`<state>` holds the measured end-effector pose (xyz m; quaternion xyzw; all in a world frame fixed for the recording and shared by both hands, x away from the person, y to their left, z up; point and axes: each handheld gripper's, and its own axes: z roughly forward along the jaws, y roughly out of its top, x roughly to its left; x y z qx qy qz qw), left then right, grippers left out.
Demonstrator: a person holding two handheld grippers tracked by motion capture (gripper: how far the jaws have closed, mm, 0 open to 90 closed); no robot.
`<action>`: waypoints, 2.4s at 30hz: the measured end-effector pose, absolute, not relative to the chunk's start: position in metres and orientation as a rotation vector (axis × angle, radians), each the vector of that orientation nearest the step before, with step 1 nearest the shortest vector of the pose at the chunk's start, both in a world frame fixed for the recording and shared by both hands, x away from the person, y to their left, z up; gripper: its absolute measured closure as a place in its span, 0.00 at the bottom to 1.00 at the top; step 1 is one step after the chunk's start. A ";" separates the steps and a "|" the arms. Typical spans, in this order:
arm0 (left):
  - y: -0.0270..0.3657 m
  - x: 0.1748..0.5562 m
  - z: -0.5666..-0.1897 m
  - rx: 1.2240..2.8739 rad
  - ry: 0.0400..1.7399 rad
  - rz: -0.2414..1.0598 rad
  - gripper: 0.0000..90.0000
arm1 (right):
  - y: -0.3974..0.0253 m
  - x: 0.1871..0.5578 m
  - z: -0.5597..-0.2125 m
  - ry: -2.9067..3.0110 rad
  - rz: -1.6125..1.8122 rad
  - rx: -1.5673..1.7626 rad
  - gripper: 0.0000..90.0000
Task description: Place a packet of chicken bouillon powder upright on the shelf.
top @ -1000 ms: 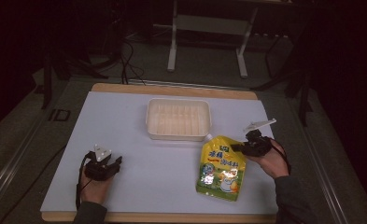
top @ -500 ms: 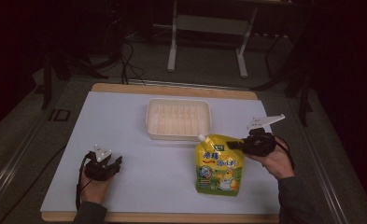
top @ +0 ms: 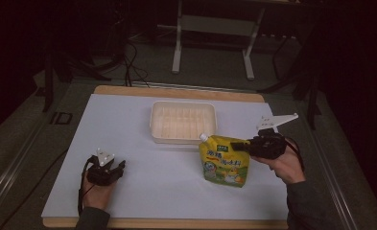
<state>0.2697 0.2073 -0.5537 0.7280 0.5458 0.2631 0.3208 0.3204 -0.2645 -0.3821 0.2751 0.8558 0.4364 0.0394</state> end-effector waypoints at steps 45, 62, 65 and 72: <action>0.208 0.269 -0.553 1.905 1.434 0.697 0.60 | -0.227 0.336 -0.373 2.570 1.583 1.036 1.00; 0.208 0.269 -0.553 1.904 1.432 0.697 0.60 | -0.207 0.344 -0.373 2.524 1.733 1.125 1.00; 0.208 0.269 -0.553 1.904 1.432 0.696 0.60 | -0.201 0.346 -0.372 2.512 1.769 1.147 1.00; 0.208 0.269 -0.553 1.904 1.431 0.697 0.60 | -0.191 0.349 -0.370 2.497 1.806 1.168 1.00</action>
